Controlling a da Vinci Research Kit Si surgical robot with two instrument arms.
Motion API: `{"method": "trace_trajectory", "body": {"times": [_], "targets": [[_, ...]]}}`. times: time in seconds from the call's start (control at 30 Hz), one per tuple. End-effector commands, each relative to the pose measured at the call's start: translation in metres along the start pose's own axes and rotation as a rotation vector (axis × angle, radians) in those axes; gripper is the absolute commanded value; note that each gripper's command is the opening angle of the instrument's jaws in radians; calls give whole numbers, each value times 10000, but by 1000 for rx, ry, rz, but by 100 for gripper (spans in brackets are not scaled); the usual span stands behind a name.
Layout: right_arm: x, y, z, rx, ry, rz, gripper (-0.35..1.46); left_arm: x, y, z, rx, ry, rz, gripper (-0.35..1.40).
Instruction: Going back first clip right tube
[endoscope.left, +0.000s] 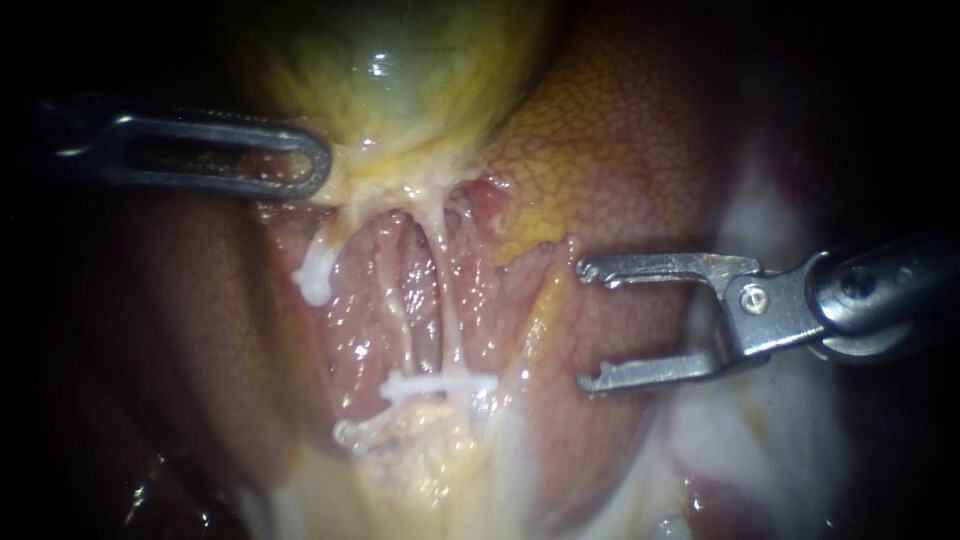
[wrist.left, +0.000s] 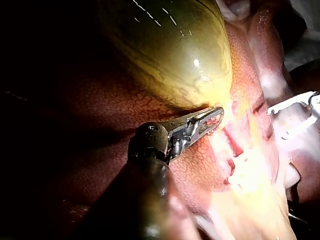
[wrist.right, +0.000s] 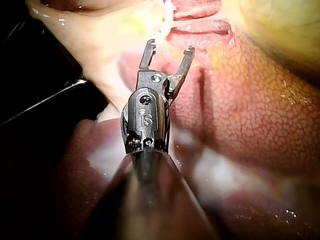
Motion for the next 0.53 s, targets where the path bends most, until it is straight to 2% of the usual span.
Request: {"method": "trace_trajectory", "body": {"times": [0.03,0.2,0.53], "targets": [[0,0,0,0,1,0,50,0,2,2,-1,2,0,-35],[-1,0,0,0,1,0,50,0,9,8,-1,4,2,-35],[0,-1,4,6,2,0,50,0,7,5,-1,5,1,-35]]}}
